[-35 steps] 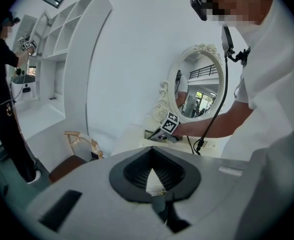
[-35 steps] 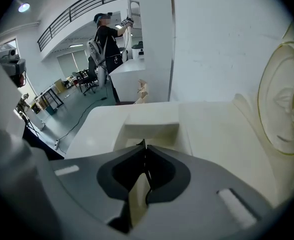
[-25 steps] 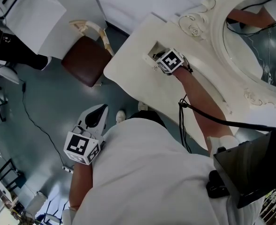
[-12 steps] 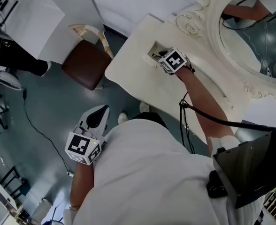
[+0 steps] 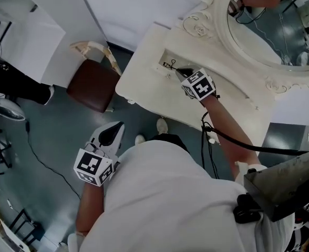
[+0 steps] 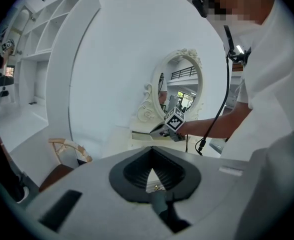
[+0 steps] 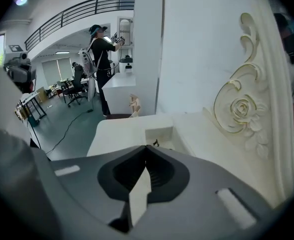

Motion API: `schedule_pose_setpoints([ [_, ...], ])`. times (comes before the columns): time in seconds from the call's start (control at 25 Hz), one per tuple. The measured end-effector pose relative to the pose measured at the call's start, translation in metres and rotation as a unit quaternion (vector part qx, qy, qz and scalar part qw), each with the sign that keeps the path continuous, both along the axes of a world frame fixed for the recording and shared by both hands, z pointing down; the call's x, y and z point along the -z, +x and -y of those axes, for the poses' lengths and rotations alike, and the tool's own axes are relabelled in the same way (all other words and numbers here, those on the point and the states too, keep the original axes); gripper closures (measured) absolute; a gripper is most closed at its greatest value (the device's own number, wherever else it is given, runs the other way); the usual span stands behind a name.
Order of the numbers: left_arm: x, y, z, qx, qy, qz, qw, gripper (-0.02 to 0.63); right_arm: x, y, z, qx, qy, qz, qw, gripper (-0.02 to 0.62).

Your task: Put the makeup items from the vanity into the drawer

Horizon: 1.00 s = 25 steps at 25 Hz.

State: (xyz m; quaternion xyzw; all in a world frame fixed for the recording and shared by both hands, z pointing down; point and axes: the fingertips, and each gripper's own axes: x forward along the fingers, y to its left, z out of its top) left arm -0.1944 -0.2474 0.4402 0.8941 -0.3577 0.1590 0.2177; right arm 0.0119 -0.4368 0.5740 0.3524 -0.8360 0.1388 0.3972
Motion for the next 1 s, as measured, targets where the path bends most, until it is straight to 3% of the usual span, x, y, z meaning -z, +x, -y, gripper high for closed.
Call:
schedule_pose_setpoints([
  [0.56,0.001,-0.010,-0.046,-0.114,0.010,-0.014,0.9933,0.603,0.026,-0.052,-0.174,-0.065,0.003,0.089,0.994,0.594],
  [1.0,-0.009,-0.022,-0.078,-0.152,0.013,-0.019,0.9882,0.603,0.038,-0.103,-0.263,-0.051,0.011,0.113,0.992,0.595],
])
